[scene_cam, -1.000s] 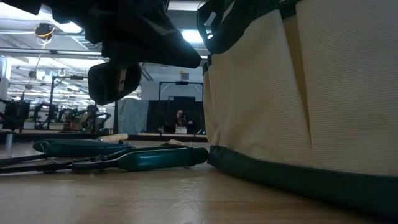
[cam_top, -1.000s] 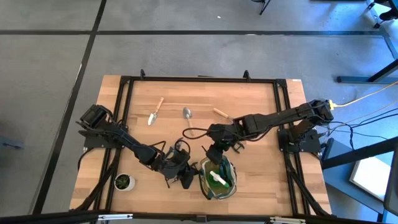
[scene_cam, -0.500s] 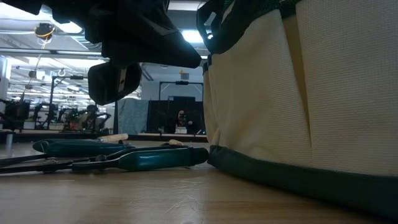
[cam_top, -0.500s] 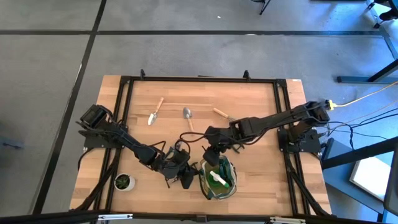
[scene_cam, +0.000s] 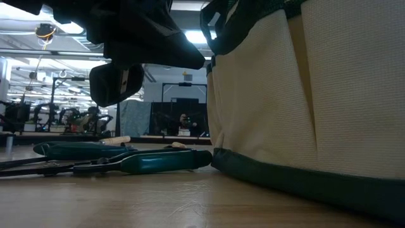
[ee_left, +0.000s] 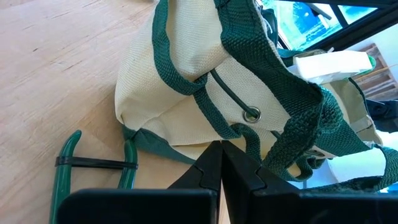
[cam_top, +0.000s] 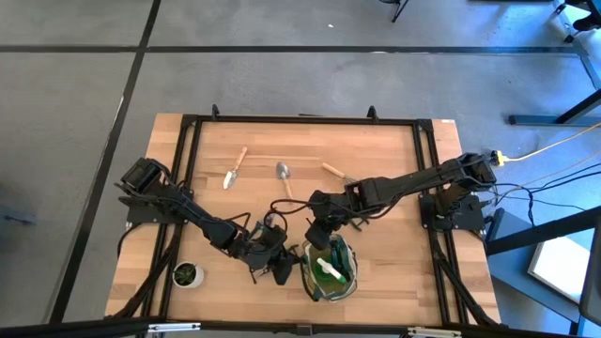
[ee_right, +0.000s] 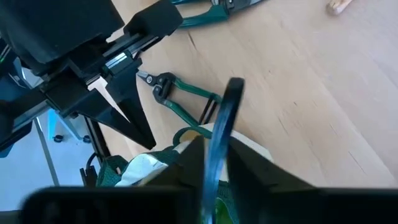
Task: Pick & Place Garden tools in Gardening bag
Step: Put the green shear scissors into the gardening bag
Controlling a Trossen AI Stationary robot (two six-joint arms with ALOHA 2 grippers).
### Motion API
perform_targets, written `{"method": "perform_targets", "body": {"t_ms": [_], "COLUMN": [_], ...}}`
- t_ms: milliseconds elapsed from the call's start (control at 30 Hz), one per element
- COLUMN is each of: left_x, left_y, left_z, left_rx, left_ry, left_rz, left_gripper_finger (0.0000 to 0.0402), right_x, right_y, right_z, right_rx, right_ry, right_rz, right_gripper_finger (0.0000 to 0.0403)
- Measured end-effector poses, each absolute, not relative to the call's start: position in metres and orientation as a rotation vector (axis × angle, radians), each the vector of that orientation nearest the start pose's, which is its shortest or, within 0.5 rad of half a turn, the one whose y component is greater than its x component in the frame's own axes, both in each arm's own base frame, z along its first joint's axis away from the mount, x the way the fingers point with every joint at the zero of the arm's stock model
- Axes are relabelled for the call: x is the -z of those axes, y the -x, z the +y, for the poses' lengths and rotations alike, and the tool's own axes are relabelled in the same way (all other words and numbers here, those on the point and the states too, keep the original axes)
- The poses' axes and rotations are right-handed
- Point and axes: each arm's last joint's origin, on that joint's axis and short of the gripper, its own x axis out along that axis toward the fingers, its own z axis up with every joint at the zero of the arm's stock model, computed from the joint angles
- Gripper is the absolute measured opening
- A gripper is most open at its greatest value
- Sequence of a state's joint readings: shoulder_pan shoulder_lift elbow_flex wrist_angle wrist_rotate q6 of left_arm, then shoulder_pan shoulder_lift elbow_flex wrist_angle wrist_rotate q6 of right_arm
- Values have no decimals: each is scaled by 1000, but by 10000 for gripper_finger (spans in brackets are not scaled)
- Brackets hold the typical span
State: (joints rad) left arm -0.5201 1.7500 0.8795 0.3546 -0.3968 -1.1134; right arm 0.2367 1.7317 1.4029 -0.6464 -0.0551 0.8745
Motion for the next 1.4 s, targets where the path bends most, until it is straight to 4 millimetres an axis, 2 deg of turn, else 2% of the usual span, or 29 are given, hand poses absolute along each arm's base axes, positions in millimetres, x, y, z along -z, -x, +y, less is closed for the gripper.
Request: {"method": "perform_targets", "body": {"t_ms": [100, 167, 667, 867, 1100, 1400], "left_x": [-168, -168, -168, -168, -168, -168], "left_y": [-312, -312, -312, -312, -312, -312], "left_z": [-166, -166, -166, -166, -166, -166], "left_rx": [-149, -150, -151, -151, -151, -151], "left_ry": [863, 865, 871, 872, 872, 873], "left_rz": [468, 468, 468, 468, 469, 469], "left_gripper_finger": [1, 2, 1, 2, 2, 1], "right_x": [-262, -262, -263, -276, -286, -284], "right_y": [-357, -357, -352, -344, -336, -330], "right_z": [89, 91, 113, 118, 127, 137], "right_rx": [169, 164, 106, 71, 27, 58], "right_ry": [-708, -706, -709, -706, -661, -585], "right_rz": [1018, 1020, 1022, 996, 969, 968], "right_gripper_finger": [18, 11, 9, 8, 7, 7]}}
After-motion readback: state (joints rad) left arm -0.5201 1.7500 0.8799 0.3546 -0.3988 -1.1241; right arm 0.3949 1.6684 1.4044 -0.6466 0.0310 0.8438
